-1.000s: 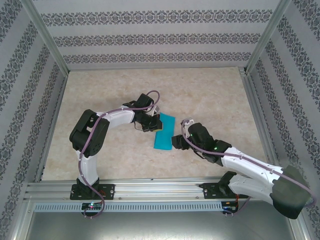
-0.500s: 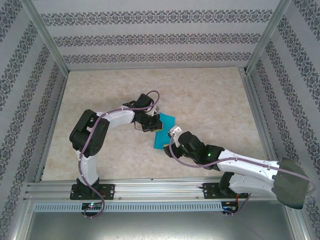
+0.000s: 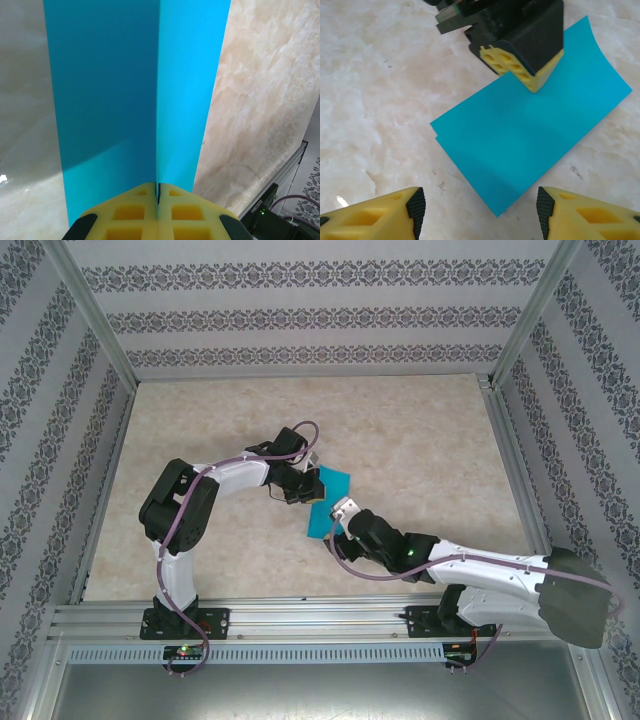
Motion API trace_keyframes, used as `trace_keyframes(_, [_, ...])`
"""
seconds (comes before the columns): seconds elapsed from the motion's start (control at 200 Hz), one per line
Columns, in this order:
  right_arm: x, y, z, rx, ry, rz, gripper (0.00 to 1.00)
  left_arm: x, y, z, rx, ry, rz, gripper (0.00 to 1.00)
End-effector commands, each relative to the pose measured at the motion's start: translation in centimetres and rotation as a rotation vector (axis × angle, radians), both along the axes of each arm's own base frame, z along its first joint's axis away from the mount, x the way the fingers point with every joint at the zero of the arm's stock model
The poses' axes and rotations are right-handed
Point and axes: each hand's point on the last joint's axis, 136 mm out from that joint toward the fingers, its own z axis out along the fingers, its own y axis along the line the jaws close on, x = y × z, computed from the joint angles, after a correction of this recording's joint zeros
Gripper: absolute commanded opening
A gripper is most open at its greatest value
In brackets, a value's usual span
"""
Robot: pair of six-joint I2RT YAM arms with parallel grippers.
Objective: Fold a paper plane with a square sheet of paper (pick it up from the middle)
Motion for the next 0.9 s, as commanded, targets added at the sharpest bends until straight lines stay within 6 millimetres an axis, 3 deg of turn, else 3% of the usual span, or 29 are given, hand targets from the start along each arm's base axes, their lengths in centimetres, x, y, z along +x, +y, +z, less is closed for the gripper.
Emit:
trace_keyframes(0.0, [0.3, 0.8, 0.4, -0.024, -0.043, 0.013, 0.64, -0.2, -0.1, 0.3, 0.001, -0.005, -0.001, 0.05])
trace_keyframes(0.2, [0.7, 2.3, 0.8, -0.071, -0.05, 0.013, 0.65, -0.2, -0.1, 0.4, 0.001, -0.008, -0.001, 0.05])
trace_keyframes(0.54, [0.2, 4.0, -0.4, -0.222, -0.134, 0.049, 0.66, -0.2, -0.1, 0.4, 0.002, -0.008, -0.002, 0.05])
trace_keyframes(0.759, [0.4, 4.4, -0.9, -0.262, -0.132, 0.051, 0.66, -0.3, 0.0, 0.3, 0.007, -0.004, -0.003, 0.05])
trace_keyframes(0.894, [0.7, 3.4, -0.3, -0.243, -0.131, -0.006, 0.67, -0.3, 0.0, 0.4, 0.004, -0.003, -0.003, 0.05])
